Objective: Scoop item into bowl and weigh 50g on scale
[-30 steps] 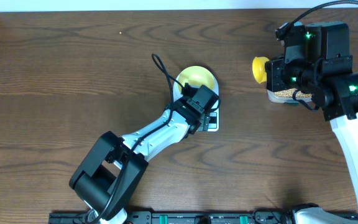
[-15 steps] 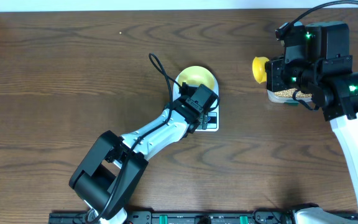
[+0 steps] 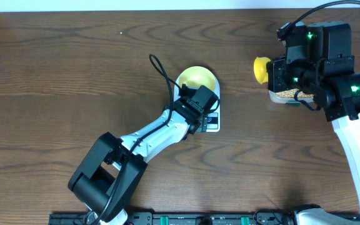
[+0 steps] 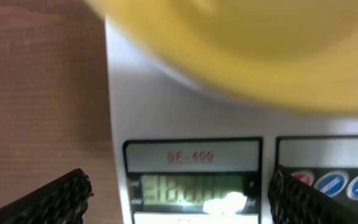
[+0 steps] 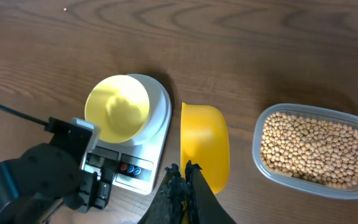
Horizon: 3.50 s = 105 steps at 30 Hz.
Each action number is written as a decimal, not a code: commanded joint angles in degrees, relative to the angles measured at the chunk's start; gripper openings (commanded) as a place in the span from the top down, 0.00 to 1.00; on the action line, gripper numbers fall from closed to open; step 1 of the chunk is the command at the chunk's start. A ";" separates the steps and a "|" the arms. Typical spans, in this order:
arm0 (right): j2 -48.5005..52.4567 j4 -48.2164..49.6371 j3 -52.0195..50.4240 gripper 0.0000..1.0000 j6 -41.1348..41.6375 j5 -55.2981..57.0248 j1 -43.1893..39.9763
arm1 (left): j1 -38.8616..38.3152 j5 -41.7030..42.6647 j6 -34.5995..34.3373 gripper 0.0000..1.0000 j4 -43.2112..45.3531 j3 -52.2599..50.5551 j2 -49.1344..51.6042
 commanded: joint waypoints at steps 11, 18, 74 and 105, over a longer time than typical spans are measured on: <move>-0.26 0.00 0.42 0.99 -0.11 0.24 0.42 | 0.50 11.89 19.47 0.07 -5.99 -0.33 -12.76; -0.26 0.00 0.42 0.99 -0.76 0.22 0.42 | 0.87 12.02 23.34 0.07 -9.22 -0.33 -15.28; -0.26 1.73 0.42 0.99 -1.18 1.73 0.39 | 12.96 42.82 50.10 0.07 -10.60 -0.35 -16.00; -0.26 0.44 0.42 0.99 -1.18 1.73 0.39 | 23.30 37.20 54.10 0.07 -4.44 -0.35 -16.55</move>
